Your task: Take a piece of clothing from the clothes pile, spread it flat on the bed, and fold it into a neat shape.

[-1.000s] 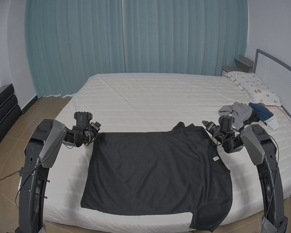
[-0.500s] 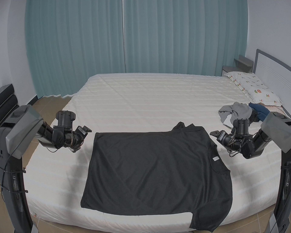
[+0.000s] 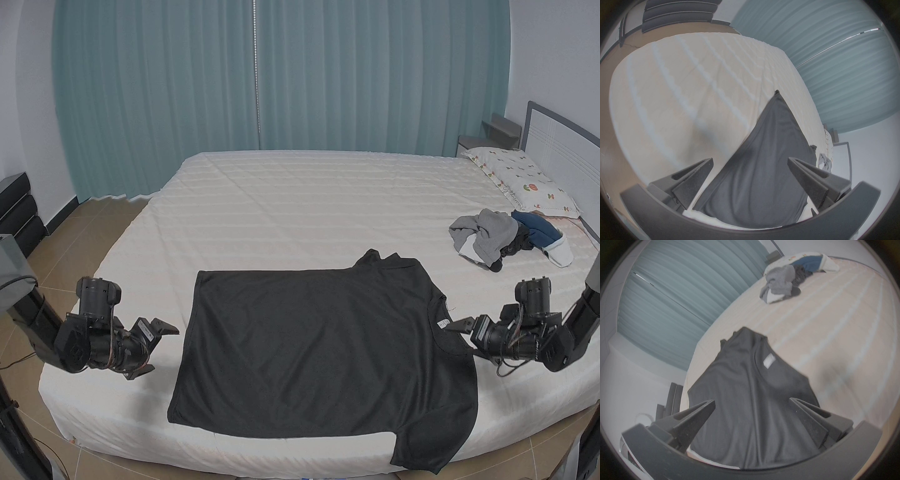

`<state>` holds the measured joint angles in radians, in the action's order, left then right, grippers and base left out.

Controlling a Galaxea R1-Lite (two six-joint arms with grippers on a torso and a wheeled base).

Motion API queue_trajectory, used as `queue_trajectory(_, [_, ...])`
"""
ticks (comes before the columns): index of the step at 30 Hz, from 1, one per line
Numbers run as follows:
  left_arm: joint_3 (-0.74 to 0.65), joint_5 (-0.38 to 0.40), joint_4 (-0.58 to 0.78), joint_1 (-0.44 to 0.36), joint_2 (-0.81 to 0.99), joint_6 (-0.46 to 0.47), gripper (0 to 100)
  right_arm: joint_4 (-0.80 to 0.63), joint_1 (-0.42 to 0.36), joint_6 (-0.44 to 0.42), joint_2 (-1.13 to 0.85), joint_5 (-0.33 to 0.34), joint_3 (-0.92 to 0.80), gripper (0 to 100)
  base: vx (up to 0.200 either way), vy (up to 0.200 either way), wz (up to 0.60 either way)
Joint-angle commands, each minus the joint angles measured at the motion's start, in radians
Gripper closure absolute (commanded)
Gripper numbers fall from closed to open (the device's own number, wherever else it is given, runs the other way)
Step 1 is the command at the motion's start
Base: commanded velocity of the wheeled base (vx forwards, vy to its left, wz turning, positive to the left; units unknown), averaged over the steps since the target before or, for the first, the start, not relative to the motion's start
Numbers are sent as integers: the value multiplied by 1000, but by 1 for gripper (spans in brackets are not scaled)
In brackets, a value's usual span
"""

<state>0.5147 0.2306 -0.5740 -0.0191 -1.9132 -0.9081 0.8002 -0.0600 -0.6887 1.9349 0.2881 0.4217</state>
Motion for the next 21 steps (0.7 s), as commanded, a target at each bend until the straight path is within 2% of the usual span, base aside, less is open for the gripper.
queue_trajectory(1, [-134,22,-73,-5,82,3,0,7,-17,-9,-111,66,-126,0,-200,0,0])
queue_trajectory(2, [-134,24,-75,-5,80,3,0,7,-17,-9,-113,68,-126,0,-200,0,0])
queue_trajectory(14, [-154,36,-109,-7,85,-18,0,7,-18,-9,-116,69,-141,0,0,0,0])
queue_trajectory(21, [-154,36,-107,-18,83,-31,0,34,-17,-9,-114,66,-152,0,0,-200,0])
